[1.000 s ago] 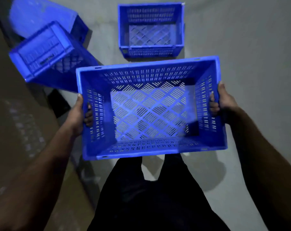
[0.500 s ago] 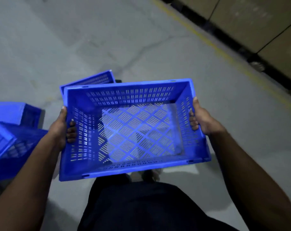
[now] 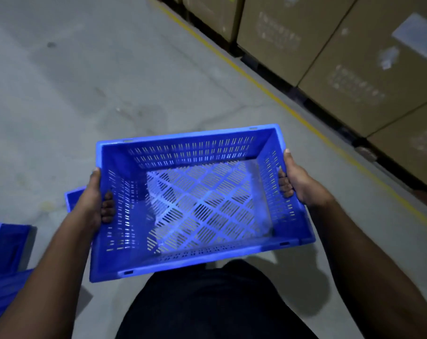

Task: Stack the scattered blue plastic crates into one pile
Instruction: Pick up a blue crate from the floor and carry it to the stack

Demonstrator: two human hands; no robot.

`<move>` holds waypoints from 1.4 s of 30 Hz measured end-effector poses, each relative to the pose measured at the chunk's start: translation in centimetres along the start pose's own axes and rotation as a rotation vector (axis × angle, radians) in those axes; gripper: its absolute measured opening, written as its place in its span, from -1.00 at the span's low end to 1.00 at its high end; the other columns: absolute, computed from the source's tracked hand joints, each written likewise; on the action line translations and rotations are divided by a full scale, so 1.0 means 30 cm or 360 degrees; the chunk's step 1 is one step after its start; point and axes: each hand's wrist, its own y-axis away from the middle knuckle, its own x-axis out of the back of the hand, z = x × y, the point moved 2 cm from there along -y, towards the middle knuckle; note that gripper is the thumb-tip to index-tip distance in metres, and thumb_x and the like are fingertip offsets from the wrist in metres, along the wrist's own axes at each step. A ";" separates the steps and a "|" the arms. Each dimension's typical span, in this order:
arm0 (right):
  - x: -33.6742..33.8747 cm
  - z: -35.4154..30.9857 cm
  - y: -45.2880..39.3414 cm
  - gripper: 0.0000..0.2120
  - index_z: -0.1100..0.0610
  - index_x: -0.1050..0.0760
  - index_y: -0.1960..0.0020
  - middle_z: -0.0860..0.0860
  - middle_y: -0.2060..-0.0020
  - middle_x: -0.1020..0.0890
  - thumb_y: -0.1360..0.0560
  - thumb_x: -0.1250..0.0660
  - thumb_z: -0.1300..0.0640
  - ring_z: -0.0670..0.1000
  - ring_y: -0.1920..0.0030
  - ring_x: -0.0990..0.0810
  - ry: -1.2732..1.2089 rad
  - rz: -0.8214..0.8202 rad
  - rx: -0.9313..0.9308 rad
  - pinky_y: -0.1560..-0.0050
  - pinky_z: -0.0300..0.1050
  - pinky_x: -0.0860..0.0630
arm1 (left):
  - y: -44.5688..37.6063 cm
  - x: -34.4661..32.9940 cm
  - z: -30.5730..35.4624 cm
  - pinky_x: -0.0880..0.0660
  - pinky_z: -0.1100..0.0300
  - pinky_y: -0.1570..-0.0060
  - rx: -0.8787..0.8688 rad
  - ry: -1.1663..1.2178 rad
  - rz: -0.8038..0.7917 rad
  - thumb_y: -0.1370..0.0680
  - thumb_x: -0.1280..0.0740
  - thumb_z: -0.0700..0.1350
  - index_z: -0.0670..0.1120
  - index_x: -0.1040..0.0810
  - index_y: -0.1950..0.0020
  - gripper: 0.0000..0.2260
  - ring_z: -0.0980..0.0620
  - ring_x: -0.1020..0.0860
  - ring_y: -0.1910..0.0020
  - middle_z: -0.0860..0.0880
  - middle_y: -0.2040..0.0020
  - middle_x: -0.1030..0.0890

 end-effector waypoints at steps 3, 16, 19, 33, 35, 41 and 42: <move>-0.059 -0.272 -0.153 -0.36 0.01 -0.17 0.35 -0.05 0.56 -0.14 -0.41 0.01 -0.58 -0.05 0.60 -0.07 0.0032 -0.0016 0.0005 0.55 -0.32 -0.03 | -0.098 -0.012 0.251 -0.05 0.40 0.56 -0.0019 0.0034 0.0051 -0.40 -0.09 0.56 -0.01 -0.16 0.36 -0.38 0.07 -0.08 0.69 0.03 0.60 -0.13; -0.443 -1.402 -0.986 -0.36 0.02 -0.19 0.34 -0.07 0.58 -0.15 -0.42 -0.03 -0.56 -0.10 0.64 -0.07 0.0216 -0.0295 0.0110 0.55 -0.39 -0.05 | -0.637 -0.046 1.200 -0.05 0.39 0.55 -0.0103 0.0288 0.0345 -0.40 -0.08 0.55 -0.02 -0.25 0.34 -0.39 0.08 -0.09 0.68 0.05 0.59 -0.15; -0.624 -1.685 -1.087 -0.35 0.02 -0.20 0.35 -0.07 0.58 -0.15 -0.36 -0.06 -0.60 -0.11 0.64 -0.07 0.0366 -0.0433 0.0150 0.57 -0.39 -0.06 | -0.661 0.027 1.342 -0.03 0.39 0.55 -0.0068 0.0485 0.0444 -0.41 -0.10 0.54 -0.01 -0.21 0.35 -0.39 0.08 -0.08 0.68 0.04 0.58 -0.15; -2.014 -2.573 -1.492 -0.38 0.03 -0.20 0.33 -0.07 0.60 -0.17 -0.45 -0.02 -0.54 -0.11 0.65 -0.08 0.0930 -0.0846 0.0264 0.59 -0.39 -0.04 | -1.105 0.799 1.845 -0.05 0.37 0.51 -0.0018 0.1054 0.0797 -0.43 -0.10 0.48 -0.02 -0.23 0.36 -0.44 0.09 -0.06 0.65 0.03 0.56 -0.12; -2.241 -2.685 -1.501 -0.38 0.03 -0.21 0.32 -0.07 0.61 -0.17 -0.46 -0.01 -0.53 -0.11 0.66 -0.08 0.0991 -0.0905 0.0289 0.59 -0.40 -0.05 | -1.142 0.954 1.950 -0.05 0.36 0.51 -0.0037 0.1089 0.0842 -0.45 -0.09 0.41 -0.02 -0.24 0.36 -0.49 0.08 -0.07 0.65 0.04 0.56 -0.13; -2.855 -3.036 -1.508 -0.39 0.03 -0.21 0.33 -0.07 0.62 -0.19 -0.48 -0.02 -0.51 -0.11 0.67 -0.09 0.1044 -0.1019 0.0344 0.59 -0.41 -0.05 | -1.247 1.393 2.302 -0.07 0.35 0.54 -0.0048 0.1192 0.0919 -0.44 -0.08 0.34 -0.02 -0.25 0.34 -0.56 0.08 -0.07 0.63 0.05 0.54 -0.15; -2.959 -3.092 -1.526 -0.39 0.03 -0.21 0.34 -0.07 0.62 -0.19 -0.48 -0.02 -0.51 -0.11 0.67 -0.09 0.1038 -0.1045 0.0345 0.59 -0.41 -0.04 | -1.282 1.470 2.356 -0.07 0.35 0.55 -0.0056 0.1221 0.0934 -0.44 -0.08 0.34 -0.02 -0.25 0.34 -0.56 0.08 -0.07 0.62 0.05 0.53 -0.16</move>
